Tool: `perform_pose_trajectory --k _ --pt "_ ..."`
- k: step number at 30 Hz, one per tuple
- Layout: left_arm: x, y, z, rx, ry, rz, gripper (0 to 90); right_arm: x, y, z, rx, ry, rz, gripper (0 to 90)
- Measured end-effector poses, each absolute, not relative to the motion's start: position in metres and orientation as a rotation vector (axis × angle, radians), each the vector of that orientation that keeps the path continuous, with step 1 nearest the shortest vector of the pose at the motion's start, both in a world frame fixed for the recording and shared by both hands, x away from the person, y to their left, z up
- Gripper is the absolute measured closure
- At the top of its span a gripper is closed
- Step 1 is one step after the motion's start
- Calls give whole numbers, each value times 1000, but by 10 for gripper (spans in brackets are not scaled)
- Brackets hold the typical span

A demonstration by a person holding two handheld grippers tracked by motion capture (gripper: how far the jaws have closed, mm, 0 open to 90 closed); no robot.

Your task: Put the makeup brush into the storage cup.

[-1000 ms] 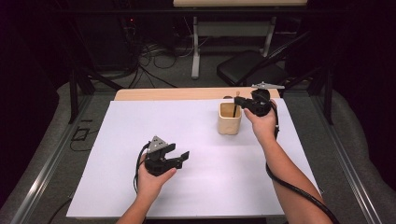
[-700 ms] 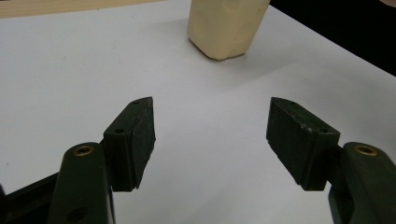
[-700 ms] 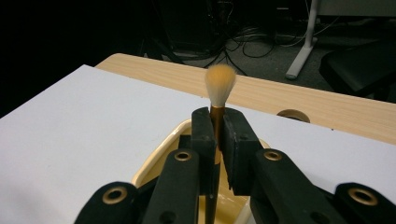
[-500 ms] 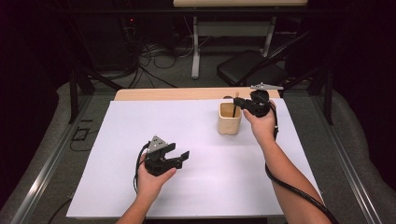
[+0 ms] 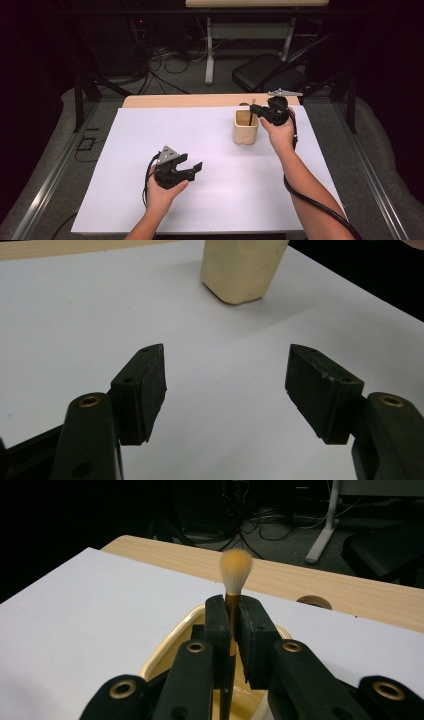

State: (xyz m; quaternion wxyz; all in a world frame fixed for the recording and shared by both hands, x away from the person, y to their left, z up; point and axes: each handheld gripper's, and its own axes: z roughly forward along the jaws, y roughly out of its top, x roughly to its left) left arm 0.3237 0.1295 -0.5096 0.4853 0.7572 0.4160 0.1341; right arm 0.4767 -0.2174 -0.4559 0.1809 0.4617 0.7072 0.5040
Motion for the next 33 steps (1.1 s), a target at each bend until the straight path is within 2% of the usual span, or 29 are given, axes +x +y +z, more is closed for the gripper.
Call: perform_pose_trajectory --k 11,20,23,28,33 --pt "323 129 -510 1844 1012 326 325 477 -217 -460 1312 2007 1415 824" --pt "323 129 -510 1843 1015 328 325 476 -218 -463 1353 1983 1396 525" --pt "323 130 -509 1844 1010 334 325 476 -218 -463 1375 1963 1413 450" --pt "323 130 -510 1844 1016 334 325 474 -219 -464 1398 1954 1419 387" --pt "324 131 -509 1844 1014 332 325 471 -218 -462 1388 1955 1422 370"
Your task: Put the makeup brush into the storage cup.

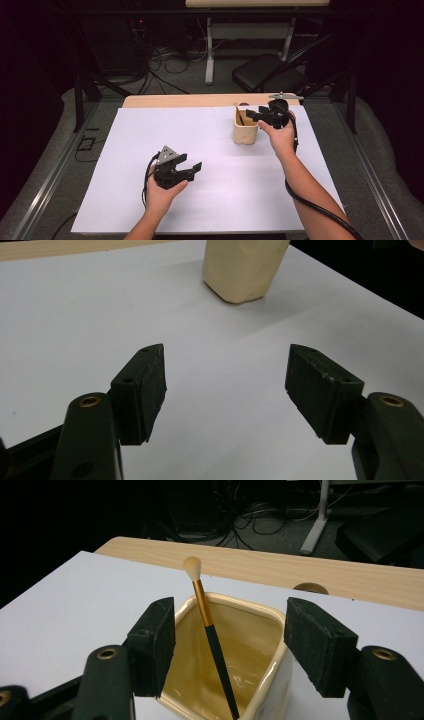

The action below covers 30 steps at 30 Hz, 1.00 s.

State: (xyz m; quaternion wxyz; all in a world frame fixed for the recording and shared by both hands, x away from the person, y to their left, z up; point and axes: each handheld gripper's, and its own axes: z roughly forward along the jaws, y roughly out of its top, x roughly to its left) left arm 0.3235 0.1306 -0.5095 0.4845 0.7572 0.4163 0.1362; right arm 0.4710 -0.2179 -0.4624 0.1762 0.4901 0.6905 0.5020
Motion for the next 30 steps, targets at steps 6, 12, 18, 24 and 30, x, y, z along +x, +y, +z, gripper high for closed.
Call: perform_pose_trajectory --k 6,12,18,24,30 --pt "324 131 -509 1847 1012 328 325 469 -219 -458 1379 1959 1422 369" --pt "325 131 -510 1846 1011 325 325 468 -219 -457 1376 1966 1425 369" --pt "325 130 -510 1848 1011 325 325 465 -220 -458 1371 1979 1423 369" --pt "325 131 -510 1841 1019 323 325 461 -220 -458 1353 1990 1428 369" --pt "325 132 -509 1839 1018 327 325 455 -218 -455 1325 2010 1437 369"
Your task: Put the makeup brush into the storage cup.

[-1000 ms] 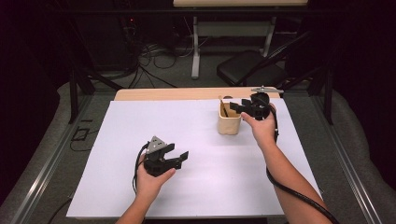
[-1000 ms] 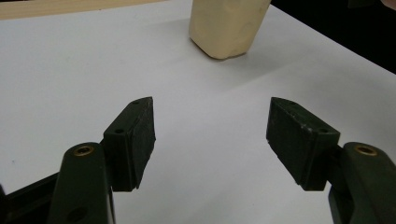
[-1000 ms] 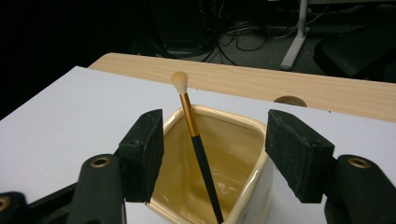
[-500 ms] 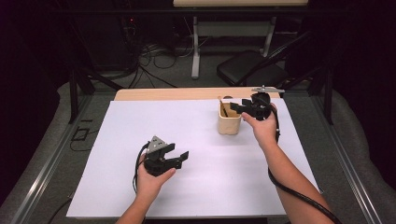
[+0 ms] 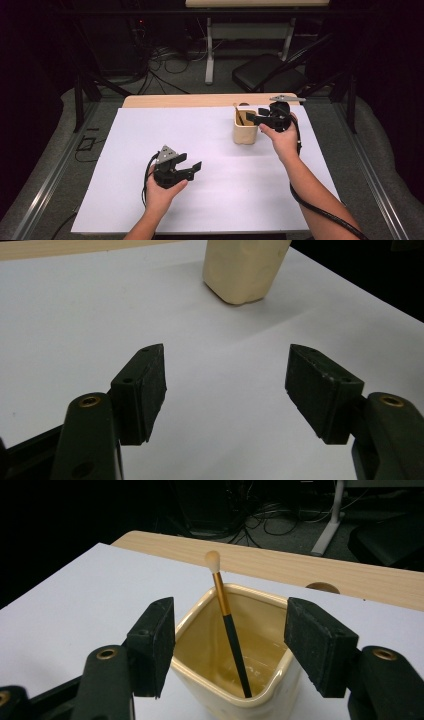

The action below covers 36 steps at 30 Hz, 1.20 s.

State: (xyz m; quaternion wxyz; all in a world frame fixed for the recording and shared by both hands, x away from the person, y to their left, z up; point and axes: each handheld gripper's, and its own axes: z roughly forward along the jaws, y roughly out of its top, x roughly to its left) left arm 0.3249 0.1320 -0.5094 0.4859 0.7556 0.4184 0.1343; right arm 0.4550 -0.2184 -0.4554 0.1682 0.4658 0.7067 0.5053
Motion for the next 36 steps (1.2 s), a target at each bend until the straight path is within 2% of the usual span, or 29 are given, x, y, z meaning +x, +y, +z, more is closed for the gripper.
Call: perform_pose_trajectory --k 36 --pt "324 133 -507 1834 1018 335 325 412 -207 -449 1193 2089 1545 370"
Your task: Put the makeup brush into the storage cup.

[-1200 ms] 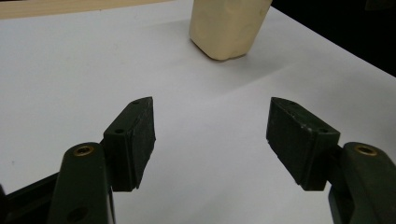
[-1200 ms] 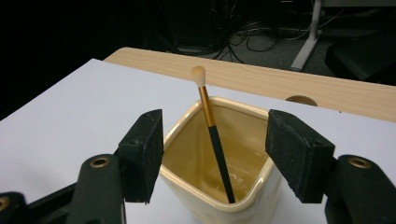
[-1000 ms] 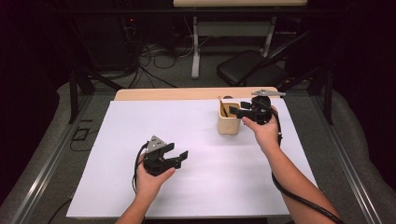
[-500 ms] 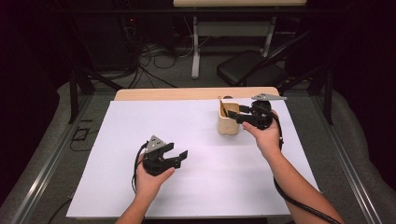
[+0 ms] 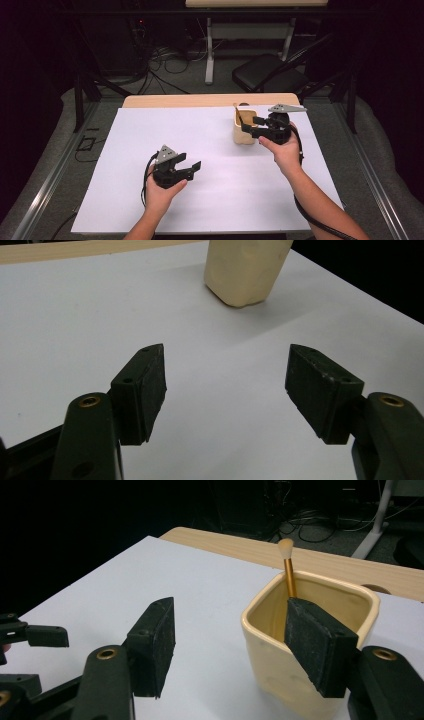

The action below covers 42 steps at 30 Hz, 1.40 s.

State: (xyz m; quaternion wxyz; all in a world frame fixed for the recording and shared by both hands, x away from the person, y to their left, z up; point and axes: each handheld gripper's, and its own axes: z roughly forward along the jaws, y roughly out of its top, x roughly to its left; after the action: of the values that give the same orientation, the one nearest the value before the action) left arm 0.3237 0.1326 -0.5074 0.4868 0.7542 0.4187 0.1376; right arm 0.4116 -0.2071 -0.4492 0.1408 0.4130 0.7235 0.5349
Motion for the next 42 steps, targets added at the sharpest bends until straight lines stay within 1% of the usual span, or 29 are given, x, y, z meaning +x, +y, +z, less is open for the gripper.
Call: perform_pose_trajectory --k 21,42 --pt "323 133 -507 1831 1017 339 325 381 -206 -475 1171 2131 1579 370" --pt "324 134 -507 1828 1023 337 325 355 -195 -497 1139 2162 1615 371"
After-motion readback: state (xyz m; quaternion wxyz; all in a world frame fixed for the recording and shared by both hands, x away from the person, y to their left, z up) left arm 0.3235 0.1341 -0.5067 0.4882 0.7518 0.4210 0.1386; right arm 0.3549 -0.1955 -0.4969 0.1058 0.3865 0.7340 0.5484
